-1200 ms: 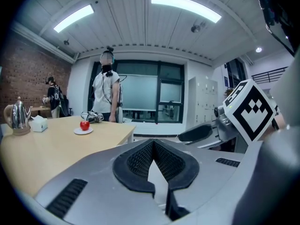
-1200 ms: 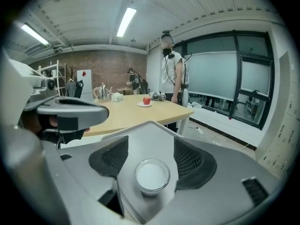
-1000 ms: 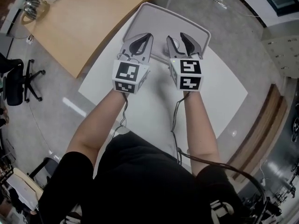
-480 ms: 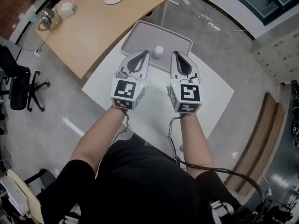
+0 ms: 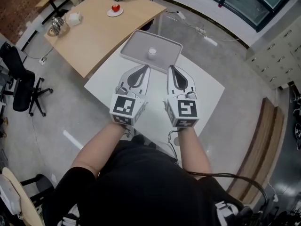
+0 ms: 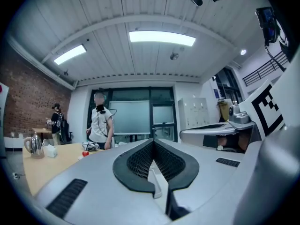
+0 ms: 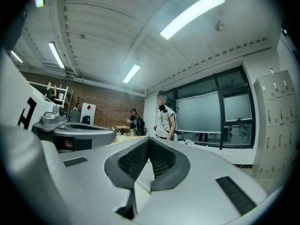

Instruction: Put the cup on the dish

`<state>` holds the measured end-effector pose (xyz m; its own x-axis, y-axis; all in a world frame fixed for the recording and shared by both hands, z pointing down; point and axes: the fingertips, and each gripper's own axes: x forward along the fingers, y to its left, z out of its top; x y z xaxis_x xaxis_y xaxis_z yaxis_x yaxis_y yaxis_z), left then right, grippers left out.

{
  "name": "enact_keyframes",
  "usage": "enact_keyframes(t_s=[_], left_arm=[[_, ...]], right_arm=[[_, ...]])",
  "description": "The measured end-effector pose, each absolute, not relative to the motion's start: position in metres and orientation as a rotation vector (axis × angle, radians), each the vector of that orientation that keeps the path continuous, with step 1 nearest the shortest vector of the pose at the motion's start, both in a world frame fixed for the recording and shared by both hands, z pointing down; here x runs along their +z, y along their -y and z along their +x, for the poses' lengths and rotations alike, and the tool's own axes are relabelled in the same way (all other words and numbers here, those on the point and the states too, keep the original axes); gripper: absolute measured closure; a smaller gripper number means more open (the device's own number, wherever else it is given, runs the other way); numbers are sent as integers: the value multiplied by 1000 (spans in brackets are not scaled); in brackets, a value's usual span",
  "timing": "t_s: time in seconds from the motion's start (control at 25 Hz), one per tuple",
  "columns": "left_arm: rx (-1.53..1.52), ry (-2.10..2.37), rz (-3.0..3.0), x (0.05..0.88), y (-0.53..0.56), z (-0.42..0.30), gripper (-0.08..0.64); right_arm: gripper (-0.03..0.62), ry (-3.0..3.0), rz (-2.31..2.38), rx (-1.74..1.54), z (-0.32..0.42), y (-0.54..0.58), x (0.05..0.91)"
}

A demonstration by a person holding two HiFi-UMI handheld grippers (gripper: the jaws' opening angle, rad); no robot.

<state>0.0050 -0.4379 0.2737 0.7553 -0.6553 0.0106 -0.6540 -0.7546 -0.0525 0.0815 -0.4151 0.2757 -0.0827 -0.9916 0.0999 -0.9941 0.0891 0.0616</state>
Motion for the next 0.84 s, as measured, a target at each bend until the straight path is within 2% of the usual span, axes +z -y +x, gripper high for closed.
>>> enact_keyframes(t_s=[0.24,0.84], left_arm=[[-36,-1062,-2903,265,385,2,552],[-61,-1068,-2881,263,306,-7,552]], right_arm=[[580,2314,2010,-80,76,367,264],[580,2335,2009,-131,68,285,237]])
